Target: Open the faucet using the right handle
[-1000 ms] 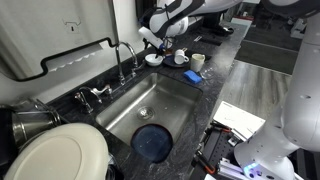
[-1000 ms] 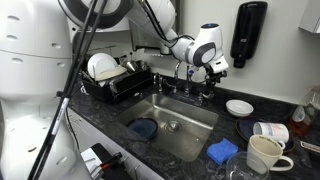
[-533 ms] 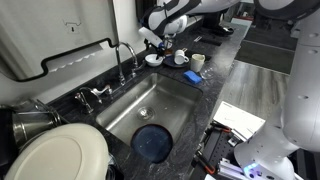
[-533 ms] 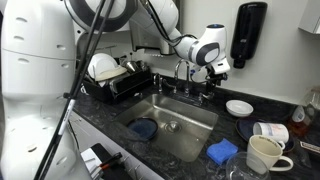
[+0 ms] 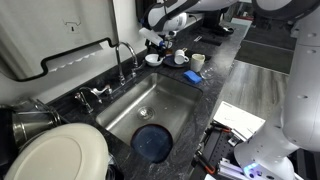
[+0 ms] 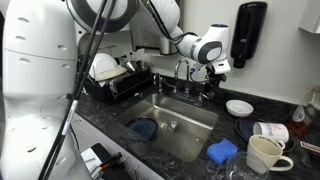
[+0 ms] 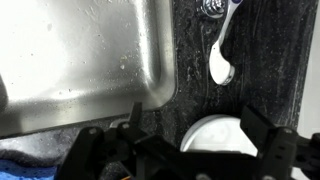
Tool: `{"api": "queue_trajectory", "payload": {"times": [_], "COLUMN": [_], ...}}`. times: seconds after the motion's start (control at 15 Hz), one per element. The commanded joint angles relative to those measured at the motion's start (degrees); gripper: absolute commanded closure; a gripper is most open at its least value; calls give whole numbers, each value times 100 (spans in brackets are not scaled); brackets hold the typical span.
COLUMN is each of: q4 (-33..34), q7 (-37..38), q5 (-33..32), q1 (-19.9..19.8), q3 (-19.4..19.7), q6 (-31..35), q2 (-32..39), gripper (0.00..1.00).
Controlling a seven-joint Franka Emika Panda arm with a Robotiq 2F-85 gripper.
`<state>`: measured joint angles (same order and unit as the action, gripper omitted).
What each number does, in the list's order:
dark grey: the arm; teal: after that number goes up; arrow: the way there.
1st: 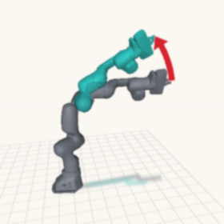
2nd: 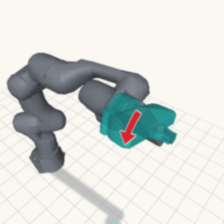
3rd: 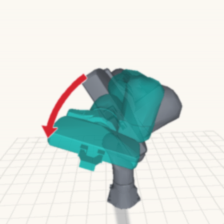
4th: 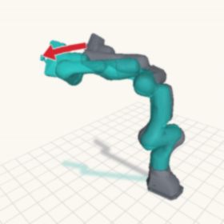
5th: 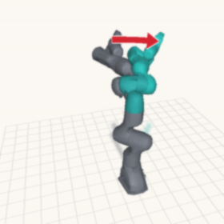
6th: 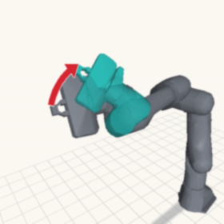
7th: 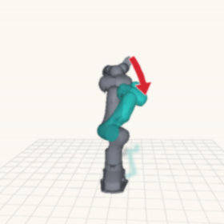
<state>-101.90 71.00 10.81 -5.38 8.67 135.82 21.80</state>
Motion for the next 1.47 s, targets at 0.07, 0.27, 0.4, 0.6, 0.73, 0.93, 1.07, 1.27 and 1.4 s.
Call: {"api": "queue_trajectory", "payload": {"times": [0.07, 0.27, 0.4, 0.6, 0.73, 0.93, 1.07, 1.27, 1.4], "q4": [219, 208, 226, 244, 240, 221, 212, 305, 296], "q7": [-118, -120, -99, -156, -189, -229, -232, -44, -37], "q5": [261, 364, 370, 475, 603, 667, 659, 490, 462], "q1": [-100, -77, -50, -64, -75, -39, -22, 59, 87], "q3": [-54, -90, -103, -172, -211, -236, -258, -186, -181], "q6": [-165, -229, -241, -2, 182, 490, 628, 388, 427], "q2": [196, 269, 358, 488, 517, 550, 561, 679, 769], "gripper": [0, 0, 0, 0, 0, 0, 0, 0, 0]}}
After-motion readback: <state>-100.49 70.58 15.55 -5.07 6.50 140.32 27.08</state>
